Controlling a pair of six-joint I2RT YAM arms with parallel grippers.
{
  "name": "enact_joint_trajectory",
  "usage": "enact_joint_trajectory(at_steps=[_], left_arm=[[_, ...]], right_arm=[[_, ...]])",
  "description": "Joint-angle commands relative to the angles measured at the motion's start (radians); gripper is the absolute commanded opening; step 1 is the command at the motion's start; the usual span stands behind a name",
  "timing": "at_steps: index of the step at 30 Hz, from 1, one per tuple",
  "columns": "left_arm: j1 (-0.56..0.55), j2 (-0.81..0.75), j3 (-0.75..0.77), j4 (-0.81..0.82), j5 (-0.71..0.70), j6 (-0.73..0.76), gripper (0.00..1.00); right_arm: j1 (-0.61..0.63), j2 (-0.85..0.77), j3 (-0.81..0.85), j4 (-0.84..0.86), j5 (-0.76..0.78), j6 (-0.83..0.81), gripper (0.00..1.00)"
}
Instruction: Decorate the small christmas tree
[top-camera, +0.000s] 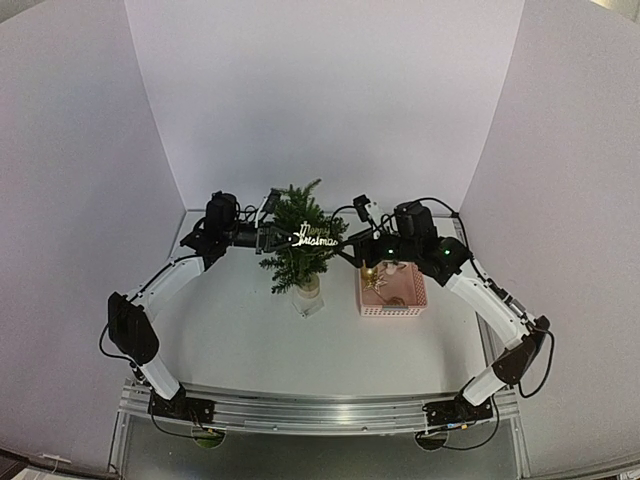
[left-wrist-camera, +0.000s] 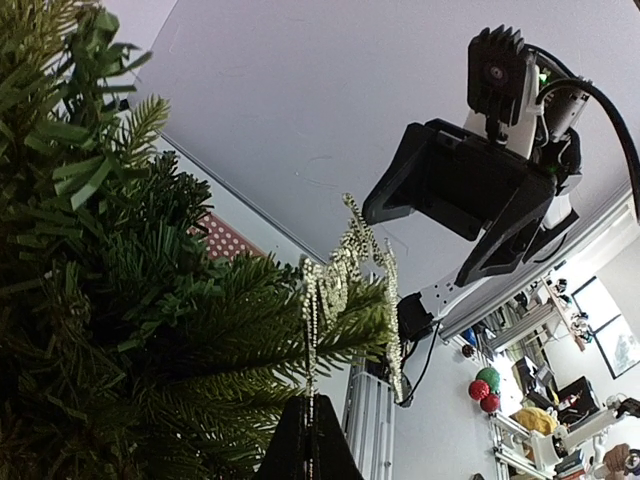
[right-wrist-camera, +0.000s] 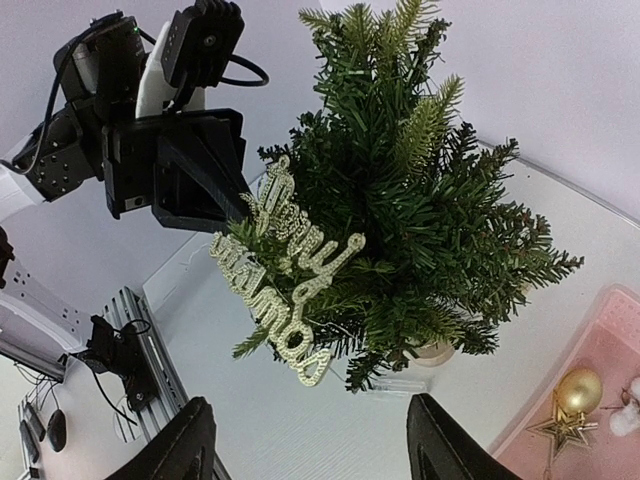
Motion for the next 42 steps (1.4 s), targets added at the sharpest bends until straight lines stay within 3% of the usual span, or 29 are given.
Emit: enact_joint_trajectory(at_steps=[1, 7, 18, 29, 42], left_arm=[[0.003, -0.046, 0.024, -0.069, 0.032, 0.072, 0.00], [0.003, -0.069, 0.008, 0.063, 0.061, 0.014, 0.00], [0.008, -0.080, -0.002, 0.059, 0.056, 0.002, 0.00], [0.008, -0.094, 0.003, 0.019, 0.069, 0.031, 0.00], [0.034, -0.102, 0.010, -0.083, 0.059, 0.069, 0.00]], right_arm=[[-0.005, -0.024, 0.012, 0.026, 0.015, 0.013, 0.64], [-0.005, 0.050, 0.071, 0.044, -0.049, 0.046, 0.60], [-0.005, 0.099, 0.056, 0.065, -0.151, 0.080, 0.57], [-0.016, 0.104, 0.035, 0.090, -0.177, 0.089, 0.02], [-0.032, 0.040, -0.050, 0.090, -0.186, 0.114, 0.00]])
